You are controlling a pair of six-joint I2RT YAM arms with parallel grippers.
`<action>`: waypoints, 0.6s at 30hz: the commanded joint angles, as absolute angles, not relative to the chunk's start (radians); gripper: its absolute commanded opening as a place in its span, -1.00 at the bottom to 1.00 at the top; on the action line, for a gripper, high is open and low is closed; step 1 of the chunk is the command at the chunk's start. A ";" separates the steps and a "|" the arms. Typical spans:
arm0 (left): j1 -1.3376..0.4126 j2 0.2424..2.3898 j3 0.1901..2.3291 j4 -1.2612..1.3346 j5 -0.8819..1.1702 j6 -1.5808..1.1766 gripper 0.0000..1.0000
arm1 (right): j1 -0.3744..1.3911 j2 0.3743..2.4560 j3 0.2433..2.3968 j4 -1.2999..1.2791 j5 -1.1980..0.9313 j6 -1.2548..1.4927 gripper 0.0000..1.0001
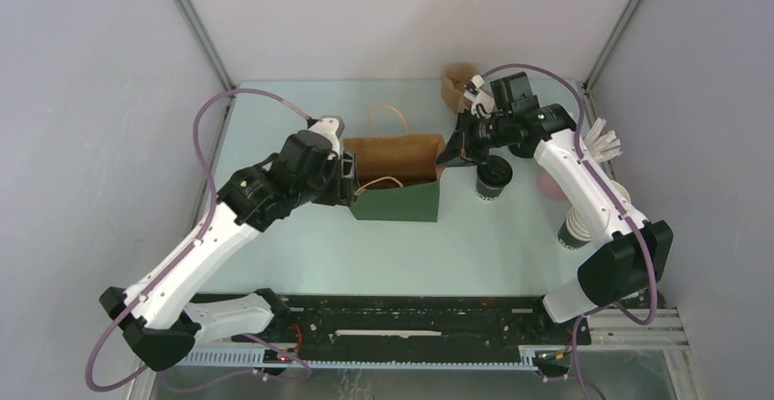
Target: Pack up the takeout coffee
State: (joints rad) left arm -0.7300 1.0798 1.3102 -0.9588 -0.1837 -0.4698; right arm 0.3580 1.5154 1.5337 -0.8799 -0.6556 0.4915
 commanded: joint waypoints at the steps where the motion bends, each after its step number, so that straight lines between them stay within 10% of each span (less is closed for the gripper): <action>1: -0.726 1.132 1.290 -0.936 -0.277 -0.433 0.20 | 0.356 1.502 1.556 -0.897 -0.612 0.447 -0.58; 9: -0.722 1.178 1.303 -0.907 -0.309 -0.424 -0.49 | 0.424 1.479 1.595 -0.956 -0.401 0.437 0.24; 18: -0.717 1.129 1.418 -0.985 -0.297 -0.417 0.42 | 0.480 1.415 1.663 -1.032 -0.295 0.364 0.33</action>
State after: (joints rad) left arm -0.7277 1.1736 1.3148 -0.9340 -0.2695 -0.4351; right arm 0.4751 1.4933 1.6131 -0.9951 -0.3500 0.4343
